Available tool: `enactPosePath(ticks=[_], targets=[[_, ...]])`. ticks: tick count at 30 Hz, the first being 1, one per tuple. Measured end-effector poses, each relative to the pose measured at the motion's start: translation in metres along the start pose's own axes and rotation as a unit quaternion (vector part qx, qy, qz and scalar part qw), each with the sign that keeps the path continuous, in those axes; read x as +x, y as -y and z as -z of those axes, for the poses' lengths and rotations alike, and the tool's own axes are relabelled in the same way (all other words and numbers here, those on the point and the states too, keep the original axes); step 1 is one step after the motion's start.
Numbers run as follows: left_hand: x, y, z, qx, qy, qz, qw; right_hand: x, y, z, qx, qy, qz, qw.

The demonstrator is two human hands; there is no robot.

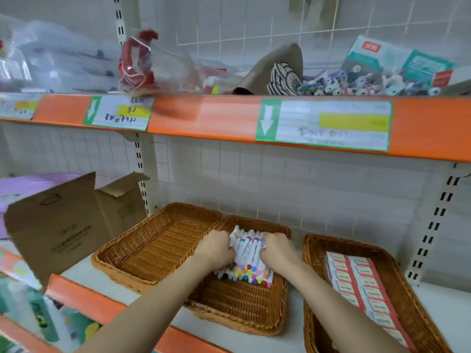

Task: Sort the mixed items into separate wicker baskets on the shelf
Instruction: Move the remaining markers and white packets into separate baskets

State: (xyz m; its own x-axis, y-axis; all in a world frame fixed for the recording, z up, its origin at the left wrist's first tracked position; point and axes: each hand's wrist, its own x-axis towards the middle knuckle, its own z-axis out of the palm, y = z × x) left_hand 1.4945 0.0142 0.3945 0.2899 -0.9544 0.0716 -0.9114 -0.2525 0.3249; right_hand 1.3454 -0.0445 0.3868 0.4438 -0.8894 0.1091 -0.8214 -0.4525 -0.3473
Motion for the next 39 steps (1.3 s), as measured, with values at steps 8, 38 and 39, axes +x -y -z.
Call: enactPosePath(ticks=[8,38,39], targets=[[0.015,0.002,-0.008,0.138,-0.013,-0.085,0.987,0.013,0.001,-0.020,0.002,0.026,-0.058,0.998],[-0.134,-0.128,-0.027,0.103,0.165,-0.286,0.938,-0.248,-0.058,0.056,-0.101,0.065,-0.178,0.977],[-0.142,-0.140,-0.029,0.095,0.165,-0.287,0.939,-0.260,-0.066,0.060,-0.103,0.065,-0.184,0.975]])
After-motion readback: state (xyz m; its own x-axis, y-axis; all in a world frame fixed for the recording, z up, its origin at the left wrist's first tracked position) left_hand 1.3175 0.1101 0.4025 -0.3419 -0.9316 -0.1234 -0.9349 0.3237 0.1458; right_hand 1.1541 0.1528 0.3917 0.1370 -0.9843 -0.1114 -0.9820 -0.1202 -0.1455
